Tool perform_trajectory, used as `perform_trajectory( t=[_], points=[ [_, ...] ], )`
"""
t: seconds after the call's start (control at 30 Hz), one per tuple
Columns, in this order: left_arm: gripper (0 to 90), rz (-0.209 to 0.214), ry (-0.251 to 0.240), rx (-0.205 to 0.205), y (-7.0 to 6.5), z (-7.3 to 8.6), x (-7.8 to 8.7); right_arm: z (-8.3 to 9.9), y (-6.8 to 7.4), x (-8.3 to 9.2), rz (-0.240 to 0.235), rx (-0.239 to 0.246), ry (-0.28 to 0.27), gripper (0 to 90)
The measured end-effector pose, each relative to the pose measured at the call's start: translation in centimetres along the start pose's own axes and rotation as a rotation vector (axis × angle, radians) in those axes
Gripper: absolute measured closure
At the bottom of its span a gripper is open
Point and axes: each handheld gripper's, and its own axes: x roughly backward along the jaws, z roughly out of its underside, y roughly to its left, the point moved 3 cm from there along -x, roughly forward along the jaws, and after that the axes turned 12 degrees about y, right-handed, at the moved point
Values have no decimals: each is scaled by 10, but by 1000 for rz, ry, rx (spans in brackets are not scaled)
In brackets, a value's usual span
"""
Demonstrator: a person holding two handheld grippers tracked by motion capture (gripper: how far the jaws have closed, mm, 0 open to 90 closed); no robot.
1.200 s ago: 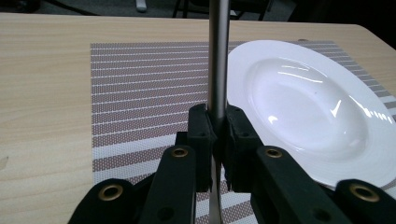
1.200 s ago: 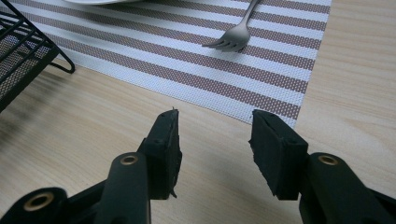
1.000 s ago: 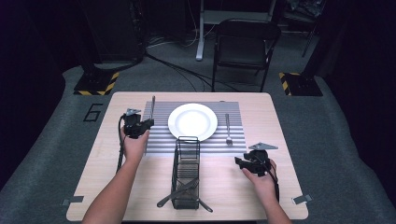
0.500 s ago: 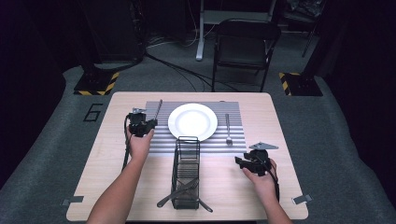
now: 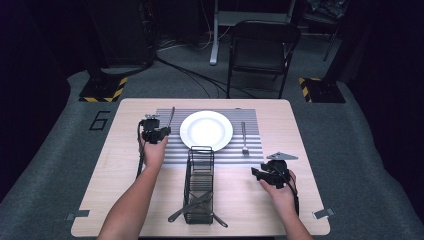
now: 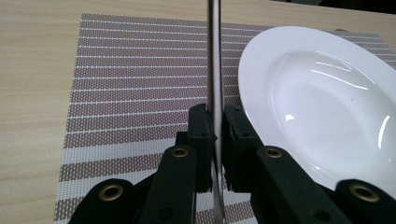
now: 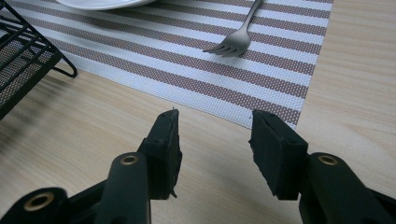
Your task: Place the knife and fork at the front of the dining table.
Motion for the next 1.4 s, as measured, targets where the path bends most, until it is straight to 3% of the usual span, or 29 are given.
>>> perform_trajectory(
  t=[0.27,0.4,0.53,0.6,0.97,1.4],
  points=[
    [825,-33,13,26,-1,-7,-12,-1,1,1,-5,3,-6,518],
    [825,-45,13,67,0,-10,-18,-1,1,0,-3,9,-6,519],
    [825,-74,69,93,1,-15,-23,-1,1,0,-4,6,-5,519],
    [825,-84,64,101,1,-17,-25,-1,2,1,-2,3,-10,519],
    [824,-69,96,142,2,-17,-47,-1,2,0,-5,9,-7,520],
    [821,-86,114,167,7,-16,-57,-1,1,-1,-9,10,-9,520]
  ],
)
